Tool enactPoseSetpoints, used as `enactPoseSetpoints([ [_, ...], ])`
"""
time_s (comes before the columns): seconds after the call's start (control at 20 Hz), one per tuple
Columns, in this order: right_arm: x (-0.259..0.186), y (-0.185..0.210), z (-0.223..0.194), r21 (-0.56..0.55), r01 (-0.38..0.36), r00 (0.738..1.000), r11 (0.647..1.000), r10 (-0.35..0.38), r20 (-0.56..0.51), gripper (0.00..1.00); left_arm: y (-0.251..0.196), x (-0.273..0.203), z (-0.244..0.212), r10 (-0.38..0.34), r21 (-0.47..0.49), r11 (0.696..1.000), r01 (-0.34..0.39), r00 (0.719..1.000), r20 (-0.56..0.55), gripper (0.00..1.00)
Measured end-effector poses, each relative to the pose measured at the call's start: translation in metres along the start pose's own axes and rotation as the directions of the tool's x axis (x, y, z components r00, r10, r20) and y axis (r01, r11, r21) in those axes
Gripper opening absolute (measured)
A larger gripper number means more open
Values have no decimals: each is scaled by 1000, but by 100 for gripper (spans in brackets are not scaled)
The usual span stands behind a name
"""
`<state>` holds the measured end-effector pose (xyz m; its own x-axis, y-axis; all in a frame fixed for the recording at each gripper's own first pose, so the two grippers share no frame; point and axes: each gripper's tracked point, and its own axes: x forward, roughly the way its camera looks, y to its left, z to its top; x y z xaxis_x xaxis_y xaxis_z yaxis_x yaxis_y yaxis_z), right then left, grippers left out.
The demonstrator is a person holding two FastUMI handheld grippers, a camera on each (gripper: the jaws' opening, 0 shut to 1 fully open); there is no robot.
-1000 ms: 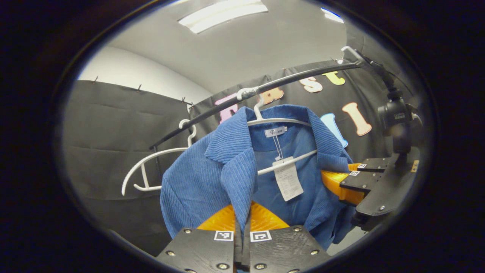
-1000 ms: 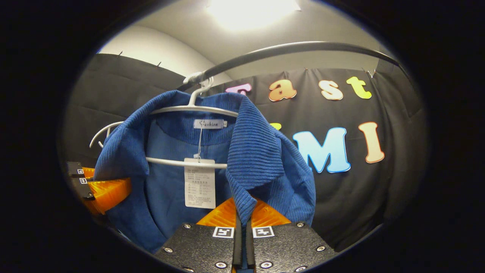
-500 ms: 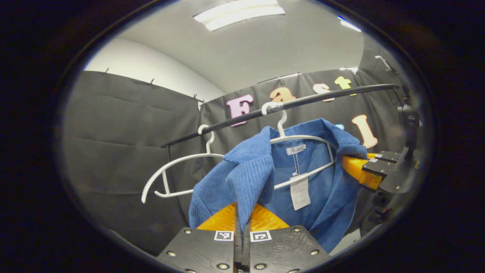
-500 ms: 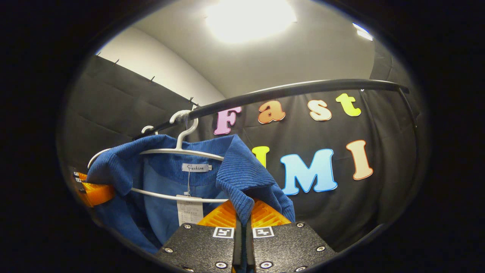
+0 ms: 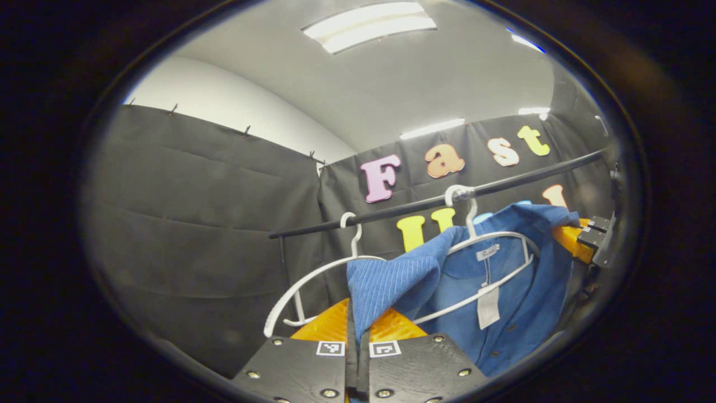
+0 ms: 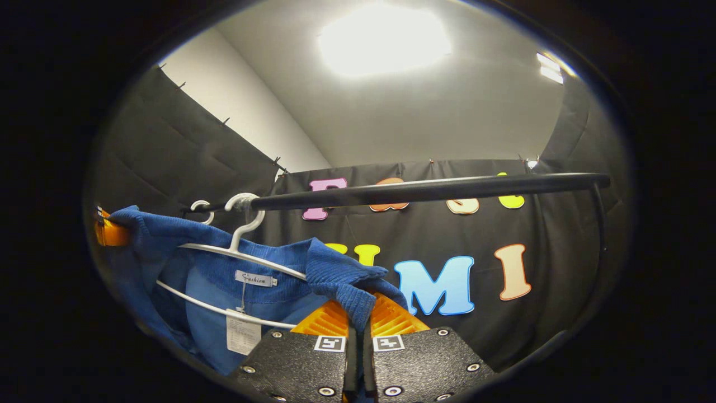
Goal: Grasp the clothes on the hanger with both hands and then place them into the laundry hamper below.
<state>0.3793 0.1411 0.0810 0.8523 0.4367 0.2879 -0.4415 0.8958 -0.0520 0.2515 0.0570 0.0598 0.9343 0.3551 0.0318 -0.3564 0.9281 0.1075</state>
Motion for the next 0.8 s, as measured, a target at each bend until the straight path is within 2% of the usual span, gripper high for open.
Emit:
enactPoseSetpoints([
  [0.1,4,-11,2,-16,11,1000,1000,-10,11,3,10,2,3,1,-7,1000,-1,1000,-1,1],
  [0.4,20,-39,-10,-59,39,999,997,-39,7,4,34,17,19,2,76,997,-4,1000,25,1],
  [0.8,47,-48,-35,-84,36,999,996,-37,-4,4,52,49,43,-39,171,985,29,998,56,2],
])
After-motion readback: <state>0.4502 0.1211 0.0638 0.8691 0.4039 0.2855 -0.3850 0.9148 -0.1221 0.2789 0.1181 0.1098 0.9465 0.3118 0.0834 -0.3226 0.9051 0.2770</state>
